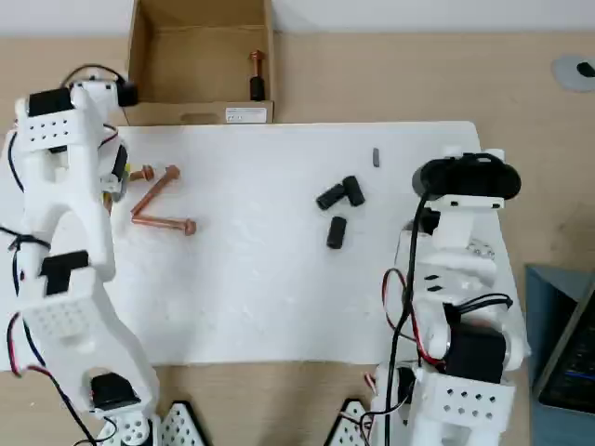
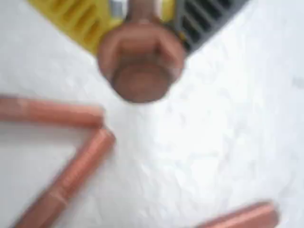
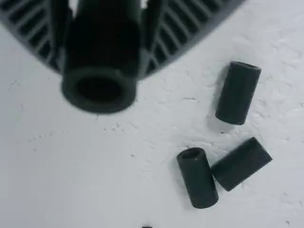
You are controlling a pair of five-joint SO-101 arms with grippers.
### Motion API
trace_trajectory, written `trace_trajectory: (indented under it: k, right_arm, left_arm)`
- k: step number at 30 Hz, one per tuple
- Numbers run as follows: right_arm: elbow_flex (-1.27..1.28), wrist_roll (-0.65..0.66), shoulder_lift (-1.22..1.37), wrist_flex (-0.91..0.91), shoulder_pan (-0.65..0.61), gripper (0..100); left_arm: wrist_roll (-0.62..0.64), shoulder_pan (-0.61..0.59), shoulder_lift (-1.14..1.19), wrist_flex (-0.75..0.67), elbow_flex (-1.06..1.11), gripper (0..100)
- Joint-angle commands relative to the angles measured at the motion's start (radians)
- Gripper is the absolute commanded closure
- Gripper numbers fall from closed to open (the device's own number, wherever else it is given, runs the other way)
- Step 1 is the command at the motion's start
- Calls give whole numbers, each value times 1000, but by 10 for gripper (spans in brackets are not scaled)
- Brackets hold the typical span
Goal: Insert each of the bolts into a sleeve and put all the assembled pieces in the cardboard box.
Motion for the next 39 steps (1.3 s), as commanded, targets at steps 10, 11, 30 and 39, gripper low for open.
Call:
trace_trajectory:
  k: [10, 11, 30, 39]
  right_arm:
    - [-13, 35, -41, 17, 5, 989]
    - [-13, 35, -62, 14, 4, 989]
    - [147, 29, -366, 9, -234, 989]
    - [239, 35, -572, 9, -236, 989]
  left_arm:
    - [152, 95, -547, 8, 216, 992]
    - [181, 110, -590, 6, 256, 992]
    - [413, 187, -1374, -442, 1131, 994]
    - [519, 189, -1810, -559, 1404, 998]
